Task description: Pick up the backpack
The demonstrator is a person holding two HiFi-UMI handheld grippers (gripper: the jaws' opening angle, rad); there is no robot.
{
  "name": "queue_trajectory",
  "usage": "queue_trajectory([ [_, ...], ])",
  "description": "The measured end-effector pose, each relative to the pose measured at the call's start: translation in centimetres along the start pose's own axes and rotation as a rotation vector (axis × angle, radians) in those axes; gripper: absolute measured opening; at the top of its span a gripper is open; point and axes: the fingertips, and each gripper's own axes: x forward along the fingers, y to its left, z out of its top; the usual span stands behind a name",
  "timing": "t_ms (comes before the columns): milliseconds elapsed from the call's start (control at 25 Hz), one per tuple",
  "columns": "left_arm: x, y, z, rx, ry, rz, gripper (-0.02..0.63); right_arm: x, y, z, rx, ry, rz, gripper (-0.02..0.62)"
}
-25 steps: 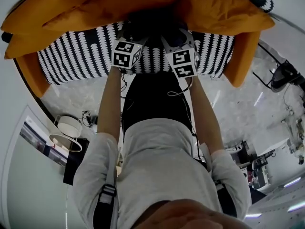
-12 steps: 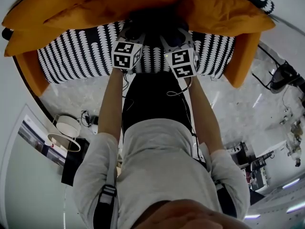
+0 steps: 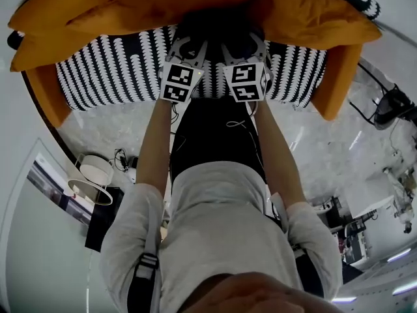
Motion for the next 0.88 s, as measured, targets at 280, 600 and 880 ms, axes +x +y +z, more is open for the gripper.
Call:
queue_trajectory([
  [280,-1.4,-0.6,0.0,-0.016,0.017,-0.007,0.032,0.5,-0.5,-0.1,-0.001,0.009,-0.068,0.236],
  [600,-1.9,-0.8,-0.4,-0.018,0.021,0.005,0.032,-1.9,0.6,-0.5,-0.020,-0.004,-0.044,0.222],
  [880,-2.9,-1.8,0.1,-0.012,0.015,0.000,0.032,-4.1,1.2,-0.9,-0.012,-0.001,-0.043,0.221],
])
